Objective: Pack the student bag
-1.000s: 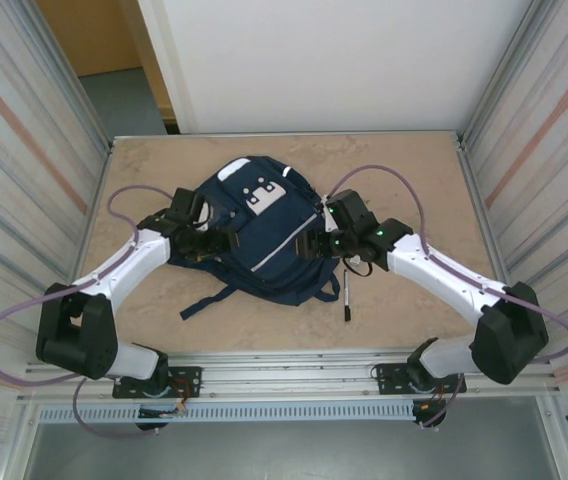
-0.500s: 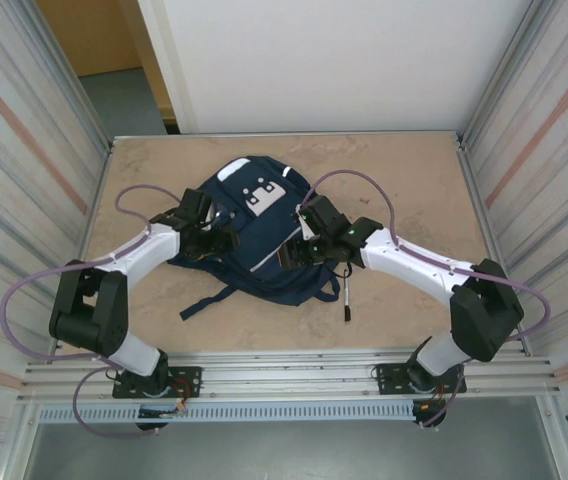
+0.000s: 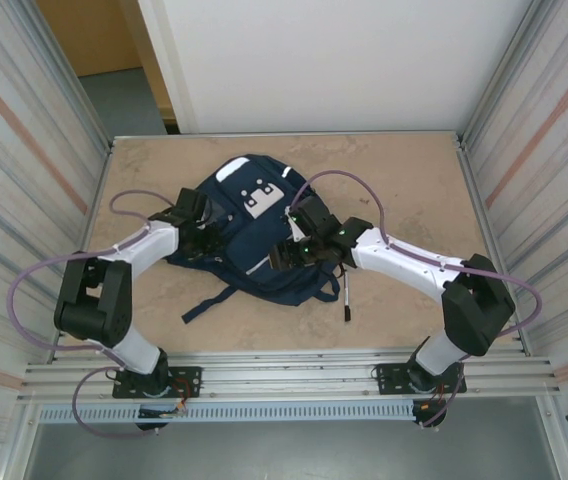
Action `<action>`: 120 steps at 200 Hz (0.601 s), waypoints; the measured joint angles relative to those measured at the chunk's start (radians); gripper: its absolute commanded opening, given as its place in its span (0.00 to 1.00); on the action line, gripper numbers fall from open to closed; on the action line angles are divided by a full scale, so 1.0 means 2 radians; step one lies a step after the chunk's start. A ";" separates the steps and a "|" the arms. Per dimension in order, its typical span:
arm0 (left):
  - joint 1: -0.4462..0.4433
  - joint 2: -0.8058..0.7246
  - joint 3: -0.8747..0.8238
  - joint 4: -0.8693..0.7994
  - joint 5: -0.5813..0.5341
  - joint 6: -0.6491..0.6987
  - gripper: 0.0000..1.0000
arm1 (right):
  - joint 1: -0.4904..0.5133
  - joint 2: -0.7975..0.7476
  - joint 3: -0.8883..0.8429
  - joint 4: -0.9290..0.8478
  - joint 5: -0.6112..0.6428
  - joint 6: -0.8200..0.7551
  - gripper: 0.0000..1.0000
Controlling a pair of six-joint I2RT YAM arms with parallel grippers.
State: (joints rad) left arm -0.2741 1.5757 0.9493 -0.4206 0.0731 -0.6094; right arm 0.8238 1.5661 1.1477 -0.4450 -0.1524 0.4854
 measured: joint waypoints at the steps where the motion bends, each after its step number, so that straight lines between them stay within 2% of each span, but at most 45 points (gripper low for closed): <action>1: 0.000 -0.001 0.000 -0.001 0.000 -0.001 0.00 | 0.001 0.000 0.001 0.000 0.000 0.000 0.63; 20: 0.000 -0.037 -0.016 -0.002 -0.001 -0.007 0.00 | 0.021 0.009 0.014 0.000 -0.001 0.000 0.63; 54: 0.000 -0.150 -0.078 -0.025 0.016 -0.028 0.00 | 0.063 0.043 0.030 0.024 0.010 0.025 0.63; 88: 0.000 -0.196 -0.111 -0.044 0.023 -0.048 0.00 | 0.040 0.100 0.034 0.062 0.011 0.027 0.59; 120: 0.000 -0.241 -0.148 -0.034 0.027 -0.055 0.00 | 0.031 0.154 0.053 0.093 0.064 0.011 0.59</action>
State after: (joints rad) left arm -0.2749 1.0935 0.6537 -0.4889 0.1272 -0.7189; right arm 0.8860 1.8744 1.2533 -0.2584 -0.0250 0.5076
